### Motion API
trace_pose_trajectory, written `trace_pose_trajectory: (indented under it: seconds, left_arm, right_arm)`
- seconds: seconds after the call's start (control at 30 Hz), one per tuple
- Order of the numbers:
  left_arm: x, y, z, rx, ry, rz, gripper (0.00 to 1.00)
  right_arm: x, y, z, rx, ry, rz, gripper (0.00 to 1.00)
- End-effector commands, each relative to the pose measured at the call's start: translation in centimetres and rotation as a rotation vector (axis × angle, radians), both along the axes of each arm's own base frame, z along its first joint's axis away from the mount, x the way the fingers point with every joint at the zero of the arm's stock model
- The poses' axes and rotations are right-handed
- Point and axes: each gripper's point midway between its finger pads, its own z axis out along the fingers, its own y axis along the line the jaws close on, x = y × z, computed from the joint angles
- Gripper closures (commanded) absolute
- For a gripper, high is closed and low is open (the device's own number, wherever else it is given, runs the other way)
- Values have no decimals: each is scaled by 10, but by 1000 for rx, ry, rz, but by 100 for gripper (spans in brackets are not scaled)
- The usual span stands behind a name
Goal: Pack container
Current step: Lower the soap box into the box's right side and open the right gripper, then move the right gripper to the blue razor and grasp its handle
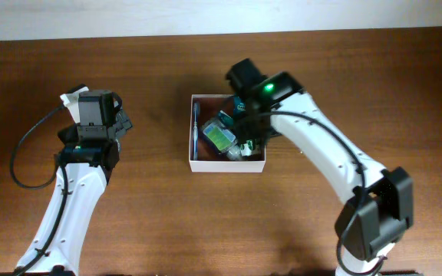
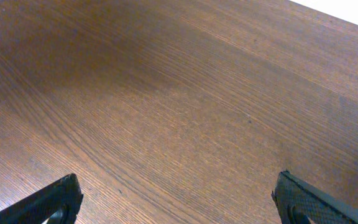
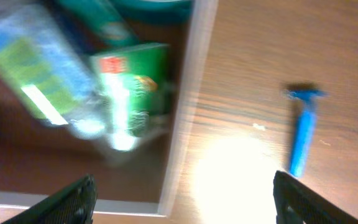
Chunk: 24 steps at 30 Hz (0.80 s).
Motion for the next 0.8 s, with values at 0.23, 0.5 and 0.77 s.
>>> trace_pose_trajectory:
  seconds: [0.23,0.5,0.77]
  left_arm:
    - [-1,4,8,18,-12,7,1]
    - [-1,4,8,18,-12,7,1]
    - [-1,4,8,18,-12,7,0]
  right_arm:
    - [12,-104,-13,-88,17,-232,12]
    - [0,-132,-91,-32,69,-225,4]
    - [-7,-159,-135,145,105,-256,5]
